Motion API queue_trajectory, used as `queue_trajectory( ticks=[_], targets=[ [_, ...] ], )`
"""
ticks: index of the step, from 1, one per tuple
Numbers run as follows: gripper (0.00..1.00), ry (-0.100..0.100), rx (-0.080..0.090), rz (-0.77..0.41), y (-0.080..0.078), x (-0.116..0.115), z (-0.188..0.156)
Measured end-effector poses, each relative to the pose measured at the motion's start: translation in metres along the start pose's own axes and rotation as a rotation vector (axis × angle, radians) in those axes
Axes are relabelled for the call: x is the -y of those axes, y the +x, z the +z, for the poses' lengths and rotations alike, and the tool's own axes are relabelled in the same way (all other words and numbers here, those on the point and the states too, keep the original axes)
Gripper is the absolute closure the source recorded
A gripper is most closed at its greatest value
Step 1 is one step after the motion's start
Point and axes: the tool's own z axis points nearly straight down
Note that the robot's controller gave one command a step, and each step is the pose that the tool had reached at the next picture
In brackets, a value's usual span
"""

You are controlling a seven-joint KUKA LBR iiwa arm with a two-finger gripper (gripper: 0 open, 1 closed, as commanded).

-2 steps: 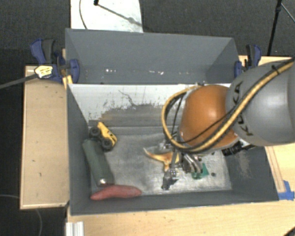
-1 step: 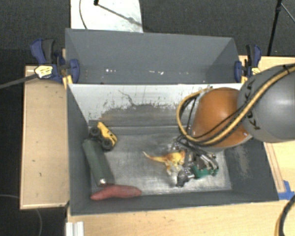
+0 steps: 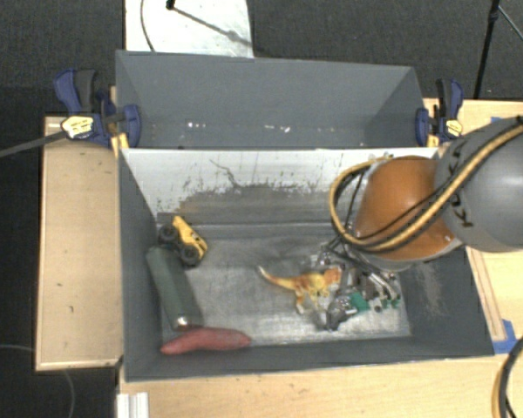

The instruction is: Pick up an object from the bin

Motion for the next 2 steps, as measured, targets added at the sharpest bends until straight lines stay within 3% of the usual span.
queue_trajectory(
  ticks=[1,2],
  targets=[
    [0.0,-0.001,0.0,0.02,0.015,-0.011,-0.021],
    [0.0,-0.001,0.0,0.083,0.018,-0.02,0.001]
  ],
)
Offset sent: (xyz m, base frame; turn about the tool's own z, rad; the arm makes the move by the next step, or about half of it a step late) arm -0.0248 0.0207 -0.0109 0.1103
